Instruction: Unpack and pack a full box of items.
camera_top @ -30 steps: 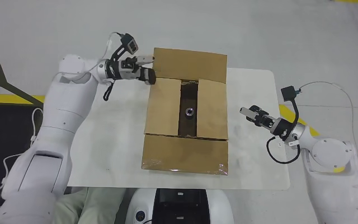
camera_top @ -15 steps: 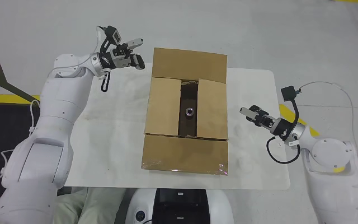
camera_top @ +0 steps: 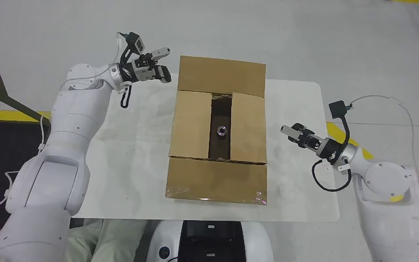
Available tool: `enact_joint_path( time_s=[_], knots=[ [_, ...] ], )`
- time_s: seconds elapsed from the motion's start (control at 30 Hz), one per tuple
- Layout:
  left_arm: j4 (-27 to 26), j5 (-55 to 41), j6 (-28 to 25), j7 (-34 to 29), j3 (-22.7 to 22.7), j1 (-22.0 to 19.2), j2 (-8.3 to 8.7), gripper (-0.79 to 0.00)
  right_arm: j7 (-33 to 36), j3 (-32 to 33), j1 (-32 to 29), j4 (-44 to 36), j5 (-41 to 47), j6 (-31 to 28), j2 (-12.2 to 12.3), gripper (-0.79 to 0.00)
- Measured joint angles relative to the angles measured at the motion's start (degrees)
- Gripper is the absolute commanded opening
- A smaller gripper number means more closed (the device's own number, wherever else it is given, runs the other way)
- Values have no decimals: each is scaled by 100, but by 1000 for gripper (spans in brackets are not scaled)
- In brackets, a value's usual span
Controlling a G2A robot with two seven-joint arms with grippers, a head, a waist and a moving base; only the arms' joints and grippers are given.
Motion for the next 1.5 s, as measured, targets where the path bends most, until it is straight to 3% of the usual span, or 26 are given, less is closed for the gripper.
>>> enact_joint_path(
  time_s=[0.43, 0.6, 0.73, 1.17, 1.5],
  knots=[
    [-13, 13, -6, 13, 2, 9, 1, 0, 0, 0, 0, 0, 0, 0, 0, 0],
    [-357, 804, -391, 1100, 143, 228, -3, 0, 0, 0, 0, 0, 0, 0, 0, 0],
    [-370, 1009, -465, 1591, 225, 276, -60, 0, 0, 0, 0, 0, 0, 0, 0, 0],
    [247, 906, -1150, 1543, 582, 14, -440, 0, 0, 0, 0, 0, 0, 0, 0, 0],
    [827, 508, -1288, 1396, 662, -242, -733, 0, 0, 0, 0, 0, 0, 0, 0, 0]
  ],
)
